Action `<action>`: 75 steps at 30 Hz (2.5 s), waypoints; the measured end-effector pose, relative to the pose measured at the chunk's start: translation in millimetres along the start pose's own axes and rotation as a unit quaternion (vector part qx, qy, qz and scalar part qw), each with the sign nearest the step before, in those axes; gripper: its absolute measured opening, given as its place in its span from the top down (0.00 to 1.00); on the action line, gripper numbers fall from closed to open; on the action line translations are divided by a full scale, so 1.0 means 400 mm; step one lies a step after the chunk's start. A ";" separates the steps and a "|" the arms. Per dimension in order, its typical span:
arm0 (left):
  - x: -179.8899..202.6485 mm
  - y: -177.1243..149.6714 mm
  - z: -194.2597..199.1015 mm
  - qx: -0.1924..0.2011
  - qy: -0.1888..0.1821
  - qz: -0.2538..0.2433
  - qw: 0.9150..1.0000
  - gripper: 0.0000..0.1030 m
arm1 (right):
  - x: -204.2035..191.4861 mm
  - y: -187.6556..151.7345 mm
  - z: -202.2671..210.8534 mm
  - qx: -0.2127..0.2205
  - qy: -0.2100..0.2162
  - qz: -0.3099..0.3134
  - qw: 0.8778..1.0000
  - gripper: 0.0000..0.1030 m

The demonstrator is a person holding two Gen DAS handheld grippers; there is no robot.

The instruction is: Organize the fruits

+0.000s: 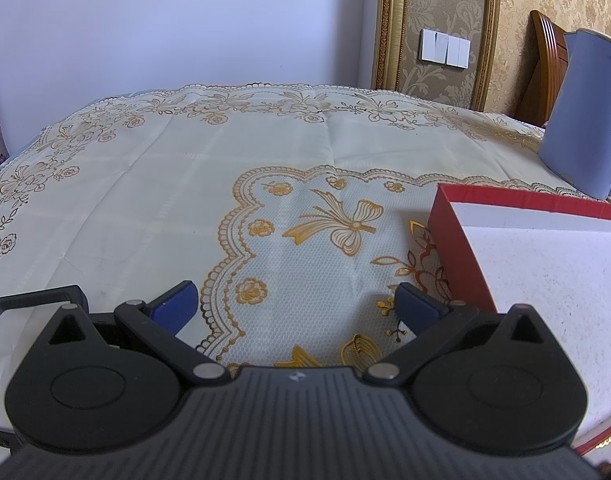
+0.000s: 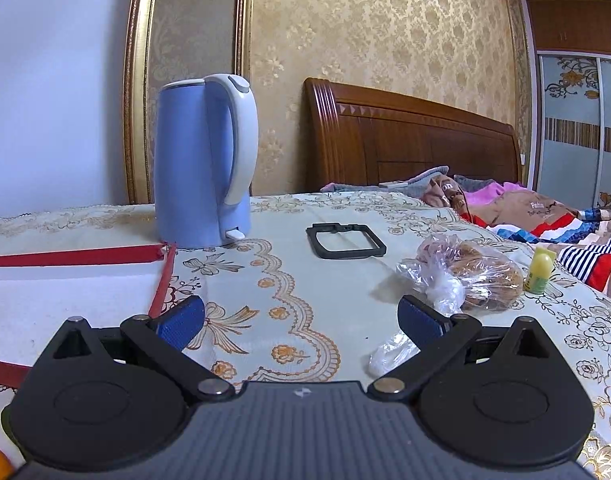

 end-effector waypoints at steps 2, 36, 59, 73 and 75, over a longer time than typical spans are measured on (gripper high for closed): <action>-0.005 -0.001 0.002 0.000 0.000 0.000 1.000 0.00 | 0.000 0.000 0.001 0.001 0.001 0.000 1.000 0.00; 0.062 -0.215 0.464 0.053 -0.021 0.001 0.998 0.00 | -0.184 -0.173 0.355 -0.059 0.245 0.144 0.957 0.28; 0.250 -0.295 0.460 0.014 -0.059 -0.072 0.996 0.00 | -0.247 -0.222 0.315 -0.075 0.257 0.155 0.951 0.68; 0.348 -0.315 0.427 -0.005 -0.062 -0.079 0.995 0.12 | -0.237 -0.224 0.306 -0.079 0.272 0.130 0.950 0.67; 0.367 -0.314 0.427 -0.003 -0.066 -0.085 0.994 0.12 | -0.236 -0.224 0.305 -0.078 0.275 0.129 0.950 0.67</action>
Point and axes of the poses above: each gripper's, at about its wrist camera, not at the fingertips, and z roughly against the way its jaws point, x to its right, y to its top, the point moved 8 cm from there along -z, roughly the way its jaws point, and after that the axes turned 1 degree about -x, right-handed, at the moved point
